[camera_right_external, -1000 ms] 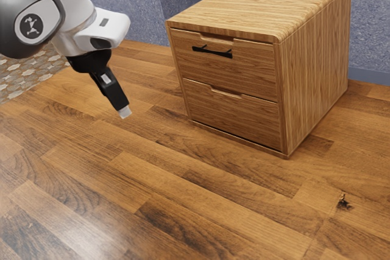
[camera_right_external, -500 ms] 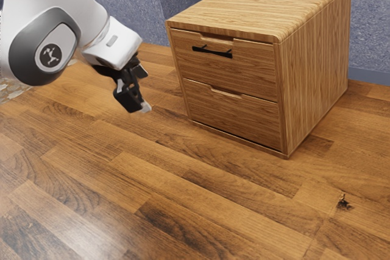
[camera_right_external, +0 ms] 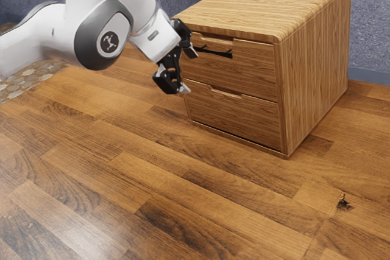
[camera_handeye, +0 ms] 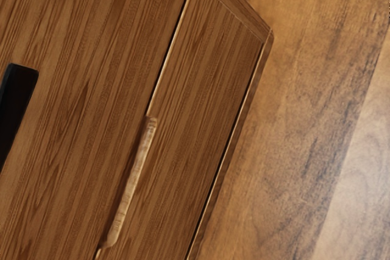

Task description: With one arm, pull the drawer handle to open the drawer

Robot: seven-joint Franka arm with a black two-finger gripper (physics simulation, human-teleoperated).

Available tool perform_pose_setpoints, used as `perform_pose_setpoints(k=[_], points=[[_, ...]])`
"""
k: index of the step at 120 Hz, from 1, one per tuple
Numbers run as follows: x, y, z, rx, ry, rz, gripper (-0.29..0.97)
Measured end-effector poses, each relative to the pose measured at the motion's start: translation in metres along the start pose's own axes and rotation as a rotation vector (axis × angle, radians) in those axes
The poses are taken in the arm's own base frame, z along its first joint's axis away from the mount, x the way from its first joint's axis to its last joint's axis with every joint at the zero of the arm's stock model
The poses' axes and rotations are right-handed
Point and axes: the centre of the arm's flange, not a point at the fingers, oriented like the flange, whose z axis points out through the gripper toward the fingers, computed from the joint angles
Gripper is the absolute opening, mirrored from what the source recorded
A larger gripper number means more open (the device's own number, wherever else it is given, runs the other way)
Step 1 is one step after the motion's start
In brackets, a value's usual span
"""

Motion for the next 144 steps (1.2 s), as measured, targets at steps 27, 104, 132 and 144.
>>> perform_pose_setpoints(k=[27,104,132,144], points=[[-0.012,-0.014,-0.007,0.048,0.001,0.099,0.62],[-0.010,-0.033,0.038,0.192,0.029,0.266,0.54],[-0.019,-0.036,0.045,0.196,0.019,0.284,0.54],[-0.018,-0.036,0.055,0.185,0.020,0.295,0.54]])
